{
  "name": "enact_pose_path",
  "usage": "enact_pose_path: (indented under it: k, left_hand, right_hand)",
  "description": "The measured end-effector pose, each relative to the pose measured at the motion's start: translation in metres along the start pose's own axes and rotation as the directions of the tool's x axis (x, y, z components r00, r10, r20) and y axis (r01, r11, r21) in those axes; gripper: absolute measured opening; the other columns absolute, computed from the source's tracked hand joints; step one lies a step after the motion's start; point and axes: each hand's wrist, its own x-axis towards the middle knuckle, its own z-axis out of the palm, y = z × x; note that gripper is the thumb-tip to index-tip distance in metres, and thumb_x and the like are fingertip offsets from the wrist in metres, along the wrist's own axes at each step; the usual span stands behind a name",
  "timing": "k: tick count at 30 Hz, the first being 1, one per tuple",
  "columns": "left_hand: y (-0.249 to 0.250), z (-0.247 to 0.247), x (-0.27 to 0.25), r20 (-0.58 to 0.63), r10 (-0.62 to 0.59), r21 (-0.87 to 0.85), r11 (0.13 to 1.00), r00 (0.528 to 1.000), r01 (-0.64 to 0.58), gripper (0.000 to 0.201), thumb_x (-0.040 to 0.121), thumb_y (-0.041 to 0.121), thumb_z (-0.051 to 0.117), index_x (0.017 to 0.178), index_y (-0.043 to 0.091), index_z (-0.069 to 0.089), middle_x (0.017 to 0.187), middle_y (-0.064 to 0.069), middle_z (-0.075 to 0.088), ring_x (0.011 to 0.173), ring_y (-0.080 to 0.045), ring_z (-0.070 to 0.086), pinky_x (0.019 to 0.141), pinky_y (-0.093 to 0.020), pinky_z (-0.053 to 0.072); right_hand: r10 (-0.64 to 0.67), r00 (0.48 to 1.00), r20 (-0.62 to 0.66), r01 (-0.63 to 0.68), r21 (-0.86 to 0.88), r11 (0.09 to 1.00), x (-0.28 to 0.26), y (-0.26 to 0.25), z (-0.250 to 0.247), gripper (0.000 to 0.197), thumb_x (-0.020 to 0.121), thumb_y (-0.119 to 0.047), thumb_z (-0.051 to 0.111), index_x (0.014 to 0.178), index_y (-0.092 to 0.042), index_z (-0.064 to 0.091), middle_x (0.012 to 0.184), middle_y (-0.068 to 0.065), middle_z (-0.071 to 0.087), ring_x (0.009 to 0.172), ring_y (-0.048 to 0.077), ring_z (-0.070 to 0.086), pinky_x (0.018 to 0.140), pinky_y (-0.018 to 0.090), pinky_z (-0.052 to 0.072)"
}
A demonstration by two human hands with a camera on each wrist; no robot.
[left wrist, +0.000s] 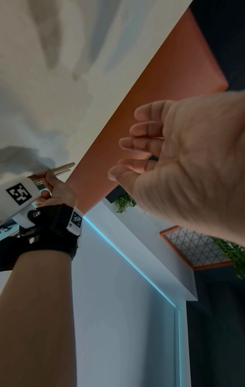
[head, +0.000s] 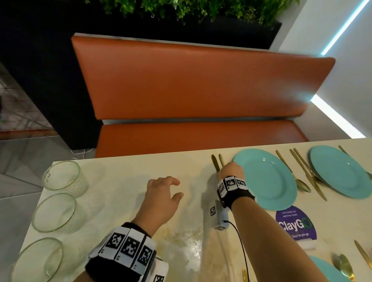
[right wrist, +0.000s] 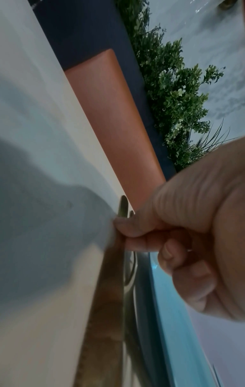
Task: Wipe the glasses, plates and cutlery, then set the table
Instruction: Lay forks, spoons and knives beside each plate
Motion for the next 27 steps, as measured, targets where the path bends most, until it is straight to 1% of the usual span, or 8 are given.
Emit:
enact_pose_path:
  k: [4, 7, 12, 17, 21, 24, 27]
  left_hand:
    - [-0.003, 0.004, -0.001, 0.006, 0.001, 0.0, 1.0, 1.0, -0.001, 0.032, 0.094, 0.031, 0.053, 0.126, 0.025, 0.05, 0.13, 0.005, 0.052, 0.131, -0.014, 0.027, 0.098, -0.023, 0.032]
    - [-0.003, 0.004, -0.001, 0.008, 0.013, 0.0, 1.0, 1.0, -0.013, 0.032, 0.095, 0.029, 0.053, 0.126, 0.025, 0.05, 0.131, 0.006, 0.051, 0.131, -0.014, 0.027, 0.096, -0.021, 0.032]
    - [-0.003, 0.005, -0.003, 0.015, 0.014, -0.014, 1.0, 1.0, -0.014, 0.031, 0.095, 0.029, 0.053, 0.126, 0.025, 0.05, 0.131, 0.006, 0.05, 0.13, -0.013, 0.026, 0.087, -0.015, 0.027]
    - [-0.003, 0.006, -0.007, 0.02, 0.006, -0.002, 1.0, 1.0, -0.006, 0.031, 0.095, 0.029, 0.052, 0.126, 0.025, 0.05, 0.132, 0.006, 0.05, 0.131, -0.013, 0.026, 0.092, -0.018, 0.03]
    - [-0.003, 0.006, -0.01, 0.023, -0.001, -0.011, 1.0, 1.0, 0.001, 0.031, 0.095, 0.029, 0.052, 0.126, 0.025, 0.05, 0.131, 0.005, 0.05, 0.131, -0.013, 0.025, 0.09, -0.016, 0.028]
    - [-0.001, 0.006, -0.012, 0.021, -0.013, -0.011, 1.0, 1.0, 0.013, 0.031, 0.095, 0.029, 0.052, 0.126, 0.025, 0.05, 0.132, 0.005, 0.049, 0.132, -0.014, 0.026, 0.094, -0.019, 0.031]
    - [0.0, 0.004, -0.016, 0.012, -0.022, -0.018, 1.0, 1.0, 0.022, 0.032, 0.095, 0.029, 0.052, 0.126, 0.025, 0.05, 0.132, 0.005, 0.05, 0.131, -0.014, 0.026, 0.095, -0.02, 0.031]
  right_hand:
    - [-0.016, 1.0, -0.021, 0.016, 0.002, 1.0, 0.006, 0.005, 0.001, 0.019, 0.092, -0.009, 0.047, 0.095, 0.0, 0.063, 0.1, 0.016, 0.068, 0.093, 0.032, 0.065, 0.067, 0.031, 0.045]
    - [-0.017, 0.999, -0.039, 0.017, 0.0, 1.0, 0.008, 0.007, 0.002, 0.02, 0.093, -0.009, 0.045, 0.093, 0.0, 0.063, 0.101, 0.017, 0.068, 0.094, 0.033, 0.064, 0.066, 0.031, 0.043]
    - [-0.034, 0.998, -0.044, 0.033, -0.016, 0.999, 0.009, 0.008, 0.003, 0.019, 0.093, -0.009, 0.046, 0.095, 0.0, 0.062, 0.101, 0.017, 0.068, 0.094, 0.033, 0.065, 0.066, 0.031, 0.044]
    - [-0.055, 0.998, -0.037, 0.054, -0.035, 0.998, 0.011, 0.008, 0.004, 0.021, 0.092, -0.008, 0.044, 0.095, 0.001, 0.063, 0.1, 0.018, 0.067, 0.093, 0.033, 0.064, 0.066, 0.032, 0.044]
    - [-0.068, 0.997, -0.033, 0.066, -0.052, 0.996, 0.013, 0.009, 0.007, 0.021, 0.092, -0.008, 0.045, 0.096, 0.001, 0.064, 0.1, 0.017, 0.067, 0.092, 0.033, 0.064, 0.065, 0.032, 0.044]
    - [-0.079, 0.997, -0.026, 0.077, -0.073, 0.994, 0.015, 0.01, 0.008, 0.02, 0.091, -0.006, 0.045, 0.095, 0.001, 0.064, 0.099, 0.017, 0.068, 0.091, 0.033, 0.064, 0.063, 0.031, 0.044]
    - [-0.092, 0.996, -0.022, 0.089, -0.089, 0.992, 0.015, 0.01, 0.007, 0.017, 0.09, -0.007, 0.049, 0.094, 0.0, 0.064, 0.099, 0.017, 0.068, 0.091, 0.032, 0.065, 0.063, 0.031, 0.044]
